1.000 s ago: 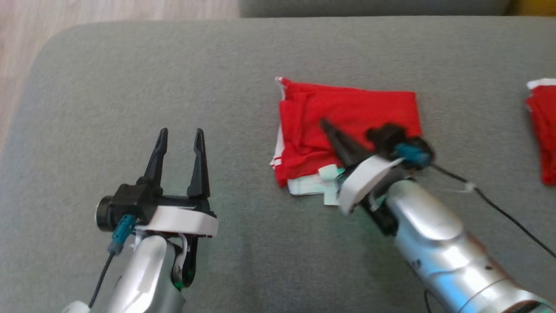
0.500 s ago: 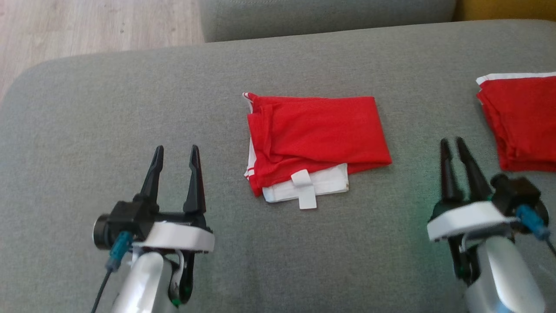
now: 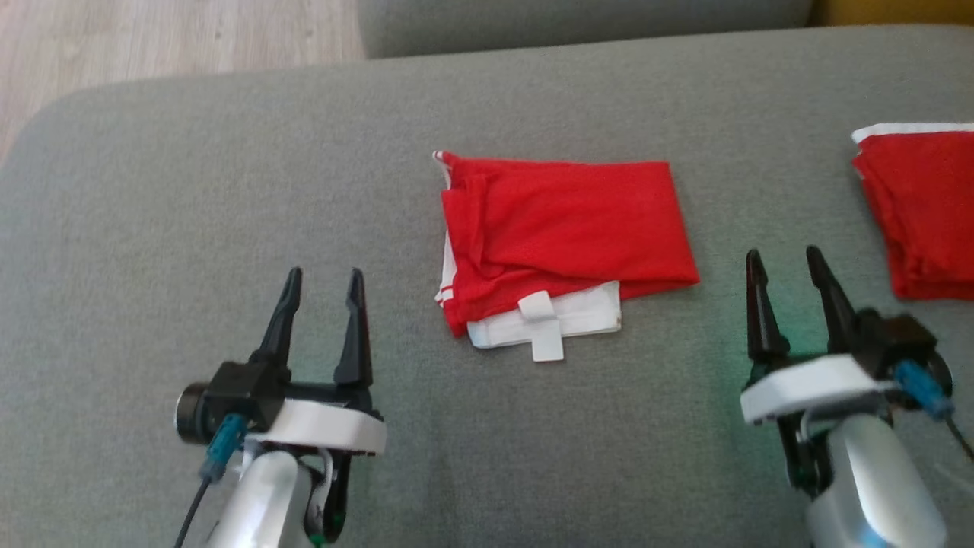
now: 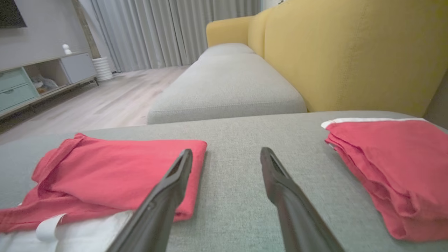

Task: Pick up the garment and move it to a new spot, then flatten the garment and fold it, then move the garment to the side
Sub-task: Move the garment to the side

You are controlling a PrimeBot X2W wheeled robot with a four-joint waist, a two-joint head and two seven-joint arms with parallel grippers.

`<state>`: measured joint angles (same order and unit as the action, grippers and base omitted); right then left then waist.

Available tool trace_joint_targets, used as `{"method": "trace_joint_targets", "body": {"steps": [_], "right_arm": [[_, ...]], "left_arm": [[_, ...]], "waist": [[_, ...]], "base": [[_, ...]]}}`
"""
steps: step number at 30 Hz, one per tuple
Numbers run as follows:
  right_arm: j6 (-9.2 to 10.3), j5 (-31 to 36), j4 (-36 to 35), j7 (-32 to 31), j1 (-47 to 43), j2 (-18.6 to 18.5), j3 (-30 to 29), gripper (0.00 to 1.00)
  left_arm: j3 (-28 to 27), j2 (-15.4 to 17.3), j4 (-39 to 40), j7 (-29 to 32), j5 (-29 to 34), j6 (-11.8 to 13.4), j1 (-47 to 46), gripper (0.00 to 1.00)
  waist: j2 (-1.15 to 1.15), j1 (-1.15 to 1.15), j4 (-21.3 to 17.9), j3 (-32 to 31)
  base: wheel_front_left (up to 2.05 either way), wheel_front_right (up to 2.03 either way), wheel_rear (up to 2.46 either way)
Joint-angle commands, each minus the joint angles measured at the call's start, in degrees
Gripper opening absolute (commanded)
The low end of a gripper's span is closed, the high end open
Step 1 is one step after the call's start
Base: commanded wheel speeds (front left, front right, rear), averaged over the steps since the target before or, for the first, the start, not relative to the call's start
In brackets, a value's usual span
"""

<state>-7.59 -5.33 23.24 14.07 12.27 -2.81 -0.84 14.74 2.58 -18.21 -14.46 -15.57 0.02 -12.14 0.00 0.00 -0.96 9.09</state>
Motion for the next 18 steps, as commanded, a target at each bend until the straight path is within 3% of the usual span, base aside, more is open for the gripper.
{"method": "trace_joint_targets", "body": {"steps": [1,8,11,18], "right_arm": [[0.10,0.32,-0.54,-0.74,4.32,-0.08,1.14,1.00],[0.10,-1.30,8.28,-6.76,11.78,-0.08,1.45,1.00],[0.10,-5.41,14.35,-9.95,15.20,-0.08,1.59,1.00],[0.10,-6.19,25.33,-12.43,20.76,-0.07,3.58,1.00]], "left_arm": [[-1.43,0.30,1.76,-0.54,0.45,0.17,-2.72,1.00],[-0.27,0.30,1.29,-0.54,0.32,-0.03,-4.26,1.00],[0.24,0.30,1.11,-0.54,0.11,0.05,-4.93,1.00],[0.50,0.30,0.77,-0.54,-0.22,0.27,-6.16,1.00]], "waist": [[0.00,0.00,1.00,1.42],[0.00,0.00,3.46,4.36],[0.00,0.00,4.74,5.18],[0.00,0.00,6.54,6.14]], "base": [[0.00,0.00,0.00],[0.00,0.00,0.00],[0.00,0.00,0.00],[0.00,0.00,0.00]]}}
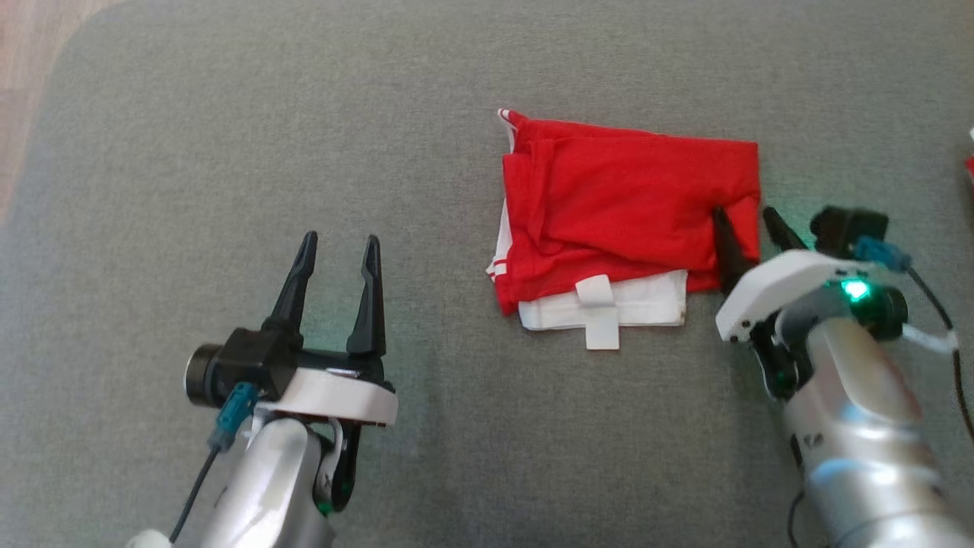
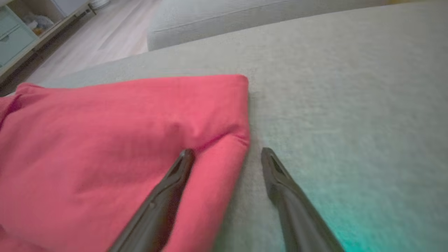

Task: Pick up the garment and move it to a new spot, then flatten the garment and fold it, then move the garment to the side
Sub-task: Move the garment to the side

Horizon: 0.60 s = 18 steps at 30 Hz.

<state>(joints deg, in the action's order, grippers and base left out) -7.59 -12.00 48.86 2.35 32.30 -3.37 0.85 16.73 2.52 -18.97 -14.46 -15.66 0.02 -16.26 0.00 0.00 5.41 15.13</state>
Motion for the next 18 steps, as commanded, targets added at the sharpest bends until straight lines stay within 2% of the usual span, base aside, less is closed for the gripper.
{"method": "trace_joint_targets", "body": {"steps": [1,2,3,5,11,18], "right_arm": [[0.10,0.96,1.08,-1.09,1.19,0.49,2.49,1.00],[0.10,1.53,2.33,-1.35,1.60,0.48,3.09,0.97],[0.10,1.99,3.45,-1.49,1.97,0.46,3.61,0.53],[0.10,2.66,5.16,-1.15,2.62,0.41,4.52,0.00],[0.10,4.79,7.51,3.74,4.08,-0.71,6.83,0.00],[0.10,8.70,5.71,9.16,4.84,-4.37,9.93,0.00]], "left_arm": [[-1.50,0.36,1.45,-0.54,-0.17,0.26,-2.15,1.00],[-1.50,0.36,1.37,-0.54,-0.21,0.26,-2.22,1.00],[-1.49,0.36,1.28,-0.54,-0.26,0.28,-2.27,1.00],[-1.43,0.36,1.09,-0.54,-0.38,0.35,-2.34,1.00],[-1.50,0.36,0.86,-0.54,-0.41,0.52,-2.05,1.00],[-1.75,0.36,1.09,-0.54,-0.04,0.28,-1.25,1.00]], "waist": [[0.00,0.00,0.32,0.09],[0.00,0.00,0.41,0.05],[0.00,0.00,0.47,-0.02],[0.00,0.00,0.47,-0.27],[0.00,0.00,-0.82,-1.86],[0.00,0.00,-3.90,-4.56]], "base": [[0.00,0.00,0.00],[0.00,0.00,0.00],[0.00,0.00,0.00],[0.00,0.00,0.00],[0.00,0.00,0.00],[0.00,0.00,0.00]]}}
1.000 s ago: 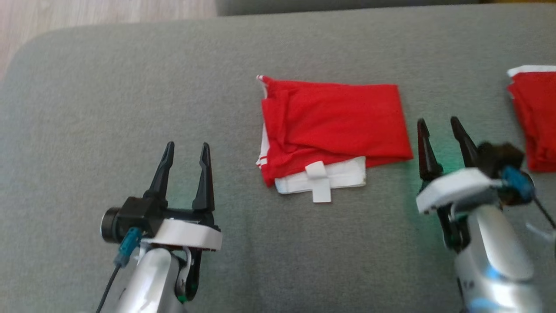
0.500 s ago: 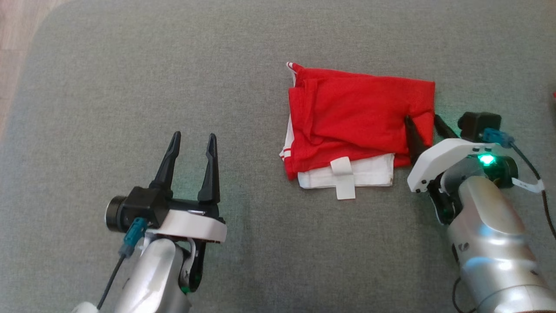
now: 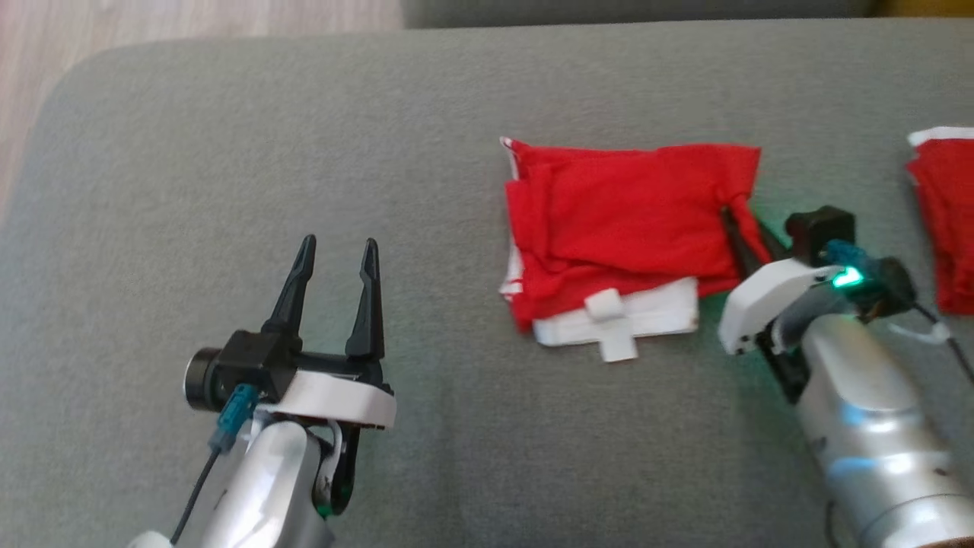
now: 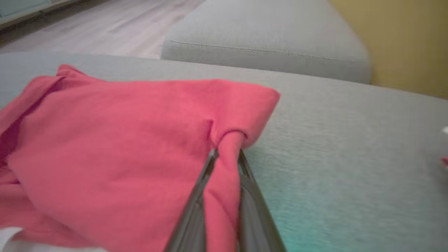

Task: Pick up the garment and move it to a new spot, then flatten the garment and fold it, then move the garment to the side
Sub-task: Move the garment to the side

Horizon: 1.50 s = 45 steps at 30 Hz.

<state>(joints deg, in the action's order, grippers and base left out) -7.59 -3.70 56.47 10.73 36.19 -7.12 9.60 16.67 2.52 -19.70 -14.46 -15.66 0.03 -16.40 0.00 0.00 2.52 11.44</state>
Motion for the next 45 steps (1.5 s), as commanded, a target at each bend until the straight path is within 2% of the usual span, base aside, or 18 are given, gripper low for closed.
{"method": "trace_joint_targets", "body": {"steps": [1,6,10,11,12,17,23,29,39,40,41,42,45], "right_arm": [[0.10,0.87,-2.48,1.03,0.91,-1.46,1.64,0.00],[0.10,2.36,-6.28,0.52,0.51,-6.71,4.77,0.00],[0.10,2.41,-9.58,-1.99,1.03,-13.64,5.59,0.00],[0.10,2.41,-9.58,-1.99,1.03,-13.64,5.59,0.00],[0.10,2.50,-10.21,-2.69,1.29,-15.67,5.57,0.00],[0.10,4.14,-11.25,-5.56,2.42,-25.31,4.44,0.00],[0.10,5.85,-9.95,-7.57,3.55,-32.24,0.22,0.00],[0.10,9.45,-7.83,-9.18,4.20,-35.26,-5.93,0.00],[0.10,14.67,-7.95,-10.36,4.30,-33.50,-13.04,0.00],[0.10,15.06,-8.16,-10.35,4.20,-33.20,-13.61,0.11],[0.10,15.45,-8.43,-10.29,4.08,-32.87,-14.19,0.93],[0.10,15.66,-8.75,-10.20,4.01,-32.40,-15.00,1.00],[0.10,16.65,-10.40,-9.62,3.68,-30.87,-16.74,1.00]], "left_arm": [[-1.73,0.36,1.89,-0.54,-0.06,0.25,-1.03,1.00],[-1.78,0.36,2.16,-0.54,-0.17,0.39,-0.68,1.00],[-1.74,0.36,2.40,-0.54,0.10,0.43,-0.89,1.00],[-1.74,0.36,2.40,-0.54,0.10,0.43,-0.89,1.00],[-1.73,0.36,2.46,-0.54,0.17,0.40,-1.06,1.00],[-1.27,0.36,2.49,-0.54,0.37,0.14,-2.30,1.00],[-1.55,0.36,2.14,-0.54,0.94,-0.28,-3.90,1.00],[-1.82,0.36,2.16,-0.54,1.03,-0.53,-4.78,1.00],[-2.42,0.36,2.34,-0.54,1.29,-0.55,-5.31,1.00],[-2.48,0.36,2.29,-0.54,1.34,-0.59,-5.39,1.00],[-2.57,0.36,2.21,-0.54,1.41,-0.63,-5.49,1.00],[-2.67,0.36,2.10,-0.54,1.46,-0.70,-5.57,1.00],[-2.95,0.36,1.81,-0.54,1.43,-0.81,-5.54,1.00]], "waist": [[0.00,0.00,-1.49,-1.20],[0.00,0.00,-3.98,-1.97],[0.00,0.00,-5.25,-0.87],[0.00,0.00,-5.25,-0.87],[0.00,0.00,-5.43,-0.29],[0.00,0.00,-5.26,2.64],[0.00,0.00,-4.33,5.62],[0.00,0.00,-3.46,7.10],[0.00,0.00,-3.87,8.30],[0.00,0.00,-3.94,8.34],[0.00,0.00,-4.01,8.34],[0.00,0.00,-4.07,8.24],[0.00,0.00,-4.23,7.46]], "base": [[0.00,0.00,0.00],[0.00,0.00,0.00],[0.00,0.00,0.00],[0.00,0.00,0.00],[0.00,0.00,0.00],[0.00,0.00,0.00],[0.00,0.00,0.00],[0.00,0.00,0.00],[0.00,0.00,0.00],[0.00,0.00,0.00],[0.00,0.00,0.00],[0.00,0.00,0.00],[0.00,0.00,0.00]]}}
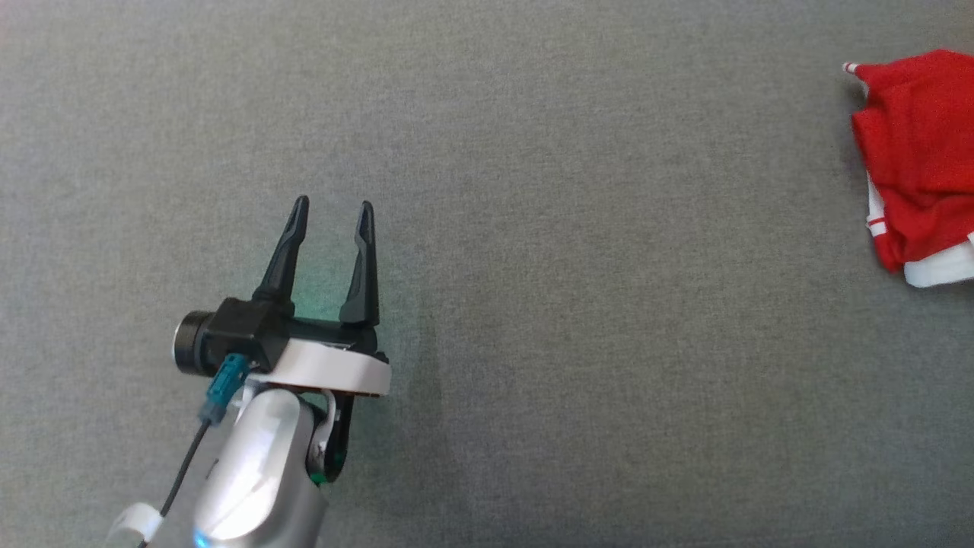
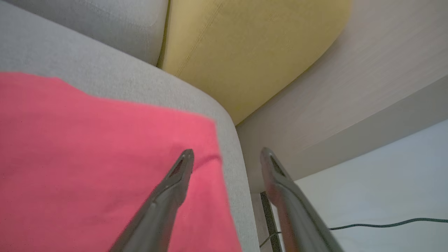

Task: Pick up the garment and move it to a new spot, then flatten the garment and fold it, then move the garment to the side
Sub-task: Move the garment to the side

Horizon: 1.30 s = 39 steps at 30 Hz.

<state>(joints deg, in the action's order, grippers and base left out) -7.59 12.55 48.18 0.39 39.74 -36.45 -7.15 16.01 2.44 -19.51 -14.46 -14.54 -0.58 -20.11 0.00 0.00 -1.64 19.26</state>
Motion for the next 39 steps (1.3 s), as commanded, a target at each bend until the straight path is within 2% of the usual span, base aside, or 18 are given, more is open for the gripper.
{"method": "trace_joint_targets", "body": {"steps": [1,4,8,9,19,24,28,34,39], "right_arm": [[0.10,0.73,-2.88,0.96,-0.01,-0.89,-0.39,1.00],[0.10,1.21,-5.55,1.52,-0.57,1.76,-0.90,1.00],[0.10,-0.44,-11.91,2.94,-2.12,7.47,-0.52,1.00],[0.10,-0.44,-11.91,2.94,-2.12,7.47,-0.52,1.00],[0.10,-11.24,-28.65,4.95,-10.56,23.84,4.17,1.00],[0.10,-15.33,-32.63,8.67,-18.21,31.31,5.49,1.00],[0.10,-17.50,-31.89,11.58,-23.65,33.28,5.45,1.00],[0.10,-20.37,-30.35,14.11,-30.12,33.54,7.96,1.00],[0.10,-21.00,-29.80,14.54,-31.94,33.56,8.30,1.00]], "left_arm": [[-2.36,0.43,1.56,-0.54,0.24,-0.21,-1.71,1.00],[-2.61,0.43,1.50,-0.54,-0.03,-0.20,-1.11,1.00],[-3.18,0.43,2.04,-0.54,-0.31,-0.05,0.56,1.00],[-3.18,0.43,2.04,-0.54,-0.31,-0.05,0.56,1.00],[-5.03,0.43,4.18,-0.54,-0.81,0.55,5.36,1.00],[-5.36,0.43,4.71,-0.54,-1.10,0.74,7.88,1.00],[-5.30,0.43,4.85,-0.54,-1.37,0.97,9.58,1.00],[-5.09,0.43,5.07,-0.54,-1.80,1.70,11.62,1.00],[-4.96,0.43,4.73,-0.54,-1.93,1.89,12.15,1.00]], "waist": [[0.00,0.00,-0.11,-0.75],[0.00,0.00,-0.19,-2.56],[0.00,0.00,-0.10,-6.71],[0.00,0.00,-0.10,-6.71],[0.00,0.00,0.76,-14.40],[0.00,0.00,1.28,-16.56],[0.00,0.00,1.63,-17.50],[0.00,0.00,1.98,-18.18],[0.00,0.00,2.05,-18.55]], "base": [[0.00,0.00,0.00],[0.00,0.00,0.00],[0.00,0.00,0.00],[0.00,0.00,0.00],[0.00,0.00,0.00],[0.00,0.00,0.00],[0.00,0.00,0.00],[0.00,0.00,0.00],[0.00,0.00,0.00]]}}
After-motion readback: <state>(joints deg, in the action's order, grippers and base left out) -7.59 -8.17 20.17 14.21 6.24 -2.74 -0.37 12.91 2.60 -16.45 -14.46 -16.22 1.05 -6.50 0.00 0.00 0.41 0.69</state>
